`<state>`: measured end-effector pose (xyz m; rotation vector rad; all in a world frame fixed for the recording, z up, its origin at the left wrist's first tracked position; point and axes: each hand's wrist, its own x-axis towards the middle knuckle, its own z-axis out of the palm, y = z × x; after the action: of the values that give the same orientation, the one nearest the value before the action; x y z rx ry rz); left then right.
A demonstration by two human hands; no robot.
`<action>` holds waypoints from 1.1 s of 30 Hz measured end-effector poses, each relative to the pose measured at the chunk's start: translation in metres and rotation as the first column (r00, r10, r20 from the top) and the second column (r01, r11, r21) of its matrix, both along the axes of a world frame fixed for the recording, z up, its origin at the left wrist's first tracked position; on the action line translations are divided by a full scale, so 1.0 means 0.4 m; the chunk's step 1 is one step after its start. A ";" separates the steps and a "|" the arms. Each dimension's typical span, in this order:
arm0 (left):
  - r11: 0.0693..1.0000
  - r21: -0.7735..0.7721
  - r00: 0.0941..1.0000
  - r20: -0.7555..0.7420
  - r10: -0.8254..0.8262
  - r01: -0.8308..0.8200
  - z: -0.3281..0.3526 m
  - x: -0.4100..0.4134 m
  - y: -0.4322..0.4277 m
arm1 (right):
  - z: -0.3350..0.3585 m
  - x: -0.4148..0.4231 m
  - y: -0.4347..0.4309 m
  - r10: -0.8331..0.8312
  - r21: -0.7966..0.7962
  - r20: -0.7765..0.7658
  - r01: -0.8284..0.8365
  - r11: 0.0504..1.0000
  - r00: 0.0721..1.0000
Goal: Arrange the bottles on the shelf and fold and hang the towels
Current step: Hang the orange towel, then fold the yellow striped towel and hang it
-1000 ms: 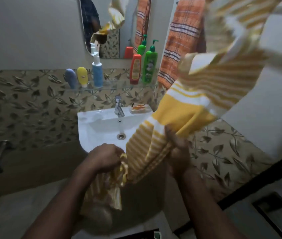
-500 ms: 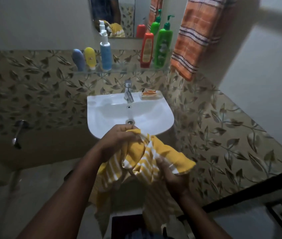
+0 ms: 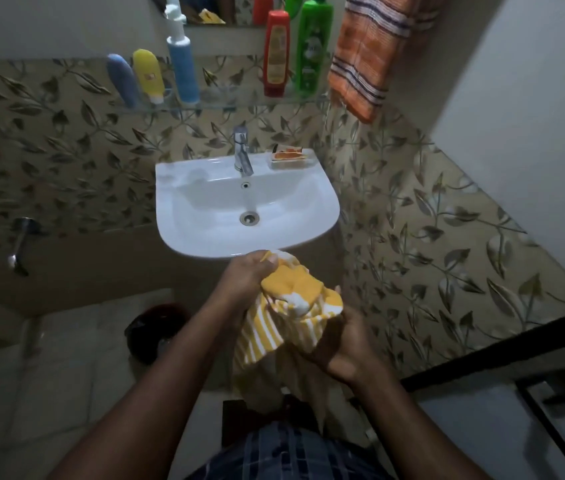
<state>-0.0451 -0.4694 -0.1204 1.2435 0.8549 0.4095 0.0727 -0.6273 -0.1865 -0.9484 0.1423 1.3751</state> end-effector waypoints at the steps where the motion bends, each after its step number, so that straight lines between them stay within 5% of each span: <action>1: 1.000 -0.014 1.000 0.012 -0.027 0.027 0.003 0.004 -0.016 | 0.006 -0.001 0.011 0.007 0.064 -0.003 -0.007 0.998 1.000; 6: 0.991 0.038 0.991 0.035 -0.131 0.130 -0.015 0.001 -0.047 | 0.022 0.020 0.037 -0.006 0.096 0.142 -0.007 0.995 0.990; 11: 0.999 0.005 0.997 0.047 0.053 -0.054 -0.032 -0.024 -0.031 | 0.018 0.067 0.032 -0.058 -0.070 0.397 0.094 0.993 0.916; 19: 0.993 0.007 0.993 0.020 0.115 -0.115 -0.059 -0.056 0.008 | 0.017 0.095 0.039 -0.167 0.193 0.113 0.143 0.971 0.980; 22: 0.979 -0.043 0.980 -0.006 0.198 -0.198 -0.061 -0.055 0.019 | 0.032 0.103 0.046 -0.138 0.284 0.222 0.072 0.956 0.965; 28: 0.891 -0.082 0.894 0.001 0.447 -0.446 -0.083 -0.097 0.067 | 0.059 0.164 0.049 -0.214 0.193 0.445 0.141 0.971 0.869; 31: 0.927 0.010 0.924 -0.076 0.375 -0.376 -0.098 -0.132 0.084 | 0.100 0.201 0.041 -0.229 0.253 0.401 0.133 0.958 0.887; 33: 0.971 0.236 0.911 -0.394 0.124 -0.030 -0.113 -0.151 0.101 | 0.135 0.212 0.035 -0.195 0.286 0.426 0.073 0.955 0.883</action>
<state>-0.1057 -0.4289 -0.1657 1.5400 1.2428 0.3201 0.1577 -0.6131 -0.1326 -0.9870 -0.3167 0.9827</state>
